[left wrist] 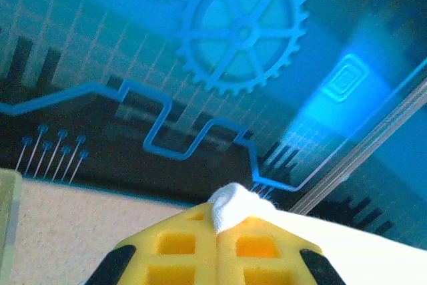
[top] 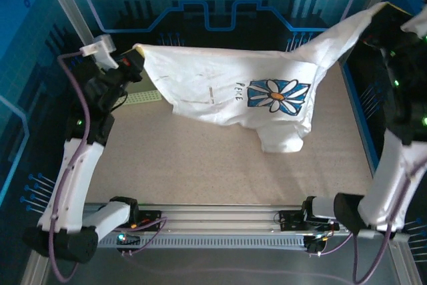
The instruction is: Fold the inside-out t-shirt
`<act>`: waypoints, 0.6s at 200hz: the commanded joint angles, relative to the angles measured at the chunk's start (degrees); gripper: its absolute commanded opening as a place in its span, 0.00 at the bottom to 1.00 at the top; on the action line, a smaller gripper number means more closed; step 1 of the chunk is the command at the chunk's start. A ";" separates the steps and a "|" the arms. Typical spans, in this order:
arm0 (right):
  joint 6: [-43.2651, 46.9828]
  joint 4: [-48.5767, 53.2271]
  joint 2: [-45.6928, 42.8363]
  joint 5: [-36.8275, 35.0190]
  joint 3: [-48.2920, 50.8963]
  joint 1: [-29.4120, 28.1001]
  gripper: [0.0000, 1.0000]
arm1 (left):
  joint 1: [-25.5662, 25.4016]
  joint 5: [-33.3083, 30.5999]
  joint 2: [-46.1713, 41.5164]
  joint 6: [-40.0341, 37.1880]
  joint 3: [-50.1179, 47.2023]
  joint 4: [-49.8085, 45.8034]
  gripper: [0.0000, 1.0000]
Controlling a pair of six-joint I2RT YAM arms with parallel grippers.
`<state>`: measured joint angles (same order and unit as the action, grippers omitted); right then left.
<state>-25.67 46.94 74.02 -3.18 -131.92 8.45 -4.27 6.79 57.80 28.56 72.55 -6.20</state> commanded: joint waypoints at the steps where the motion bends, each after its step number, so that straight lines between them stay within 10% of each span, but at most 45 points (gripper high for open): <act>1: 0.30 -2.45 -1.69 -0.98 -2.00 0.88 0.00 | 0.73 -1.25 -4.65 -1.45 2.27 -1.63 0.00; 120: 6.30 -3.37 -3.91 -9.06 -19.08 0.44 0.00 | 0.70 -7.68 -10.07 -7.94 14.18 -9.35 0.00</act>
<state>-22.57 47.20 66.17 -7.16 -147.96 8.49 -4.27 2.74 44.51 23.16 84.05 -13.74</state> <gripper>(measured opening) 0.064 0.052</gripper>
